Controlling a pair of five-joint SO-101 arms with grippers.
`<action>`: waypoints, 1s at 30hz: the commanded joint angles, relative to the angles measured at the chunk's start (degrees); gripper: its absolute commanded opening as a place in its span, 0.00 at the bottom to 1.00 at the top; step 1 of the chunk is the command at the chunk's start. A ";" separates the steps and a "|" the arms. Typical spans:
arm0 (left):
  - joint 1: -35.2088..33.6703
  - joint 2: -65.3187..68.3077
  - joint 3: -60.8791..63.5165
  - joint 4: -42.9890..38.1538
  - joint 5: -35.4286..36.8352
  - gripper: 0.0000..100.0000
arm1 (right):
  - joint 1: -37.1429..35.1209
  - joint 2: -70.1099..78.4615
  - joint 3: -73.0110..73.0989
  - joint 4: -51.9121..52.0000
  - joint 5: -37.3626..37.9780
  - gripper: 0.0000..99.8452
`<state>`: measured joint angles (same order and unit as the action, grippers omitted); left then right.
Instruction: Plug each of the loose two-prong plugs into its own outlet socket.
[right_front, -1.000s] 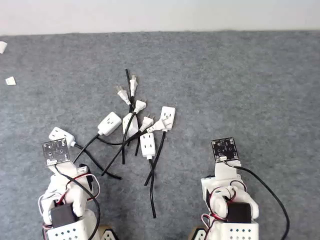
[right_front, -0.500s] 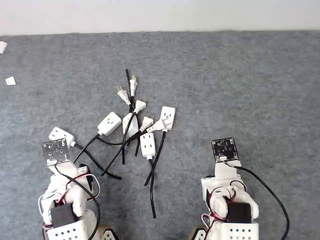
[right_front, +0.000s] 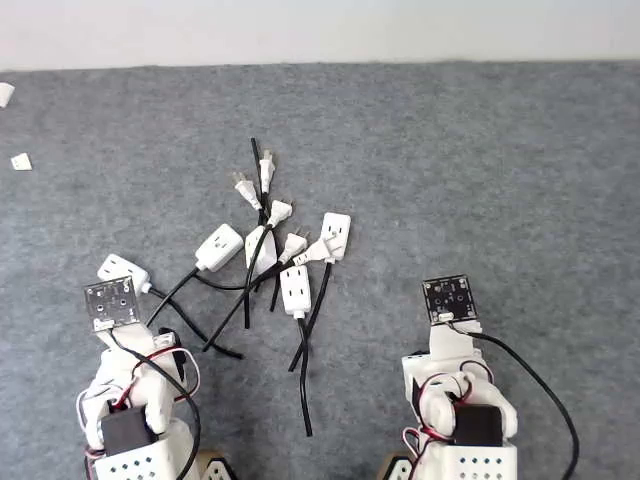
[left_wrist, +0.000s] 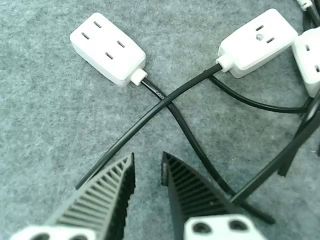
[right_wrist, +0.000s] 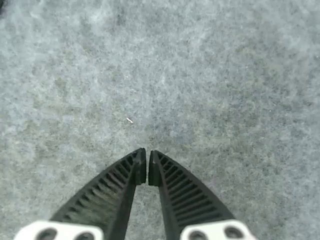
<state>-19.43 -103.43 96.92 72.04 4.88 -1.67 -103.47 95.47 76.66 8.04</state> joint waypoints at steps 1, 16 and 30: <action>4.92 -0.88 -0.48 0.35 0.35 0.08 | -1.19 -0.48 0.97 -1.63 -0.70 0.02; 14.59 -0.88 -0.48 0.35 0.18 0.08 | -3.03 -0.48 -1.14 -3.03 -0.26 0.02; 14.33 -0.88 -0.48 0.44 0.09 0.08 | 0.13 -0.04 -17.05 -6.73 -0.26 0.02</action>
<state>-4.92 -103.43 96.92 72.04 4.88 -2.29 -103.47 87.12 67.25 8.04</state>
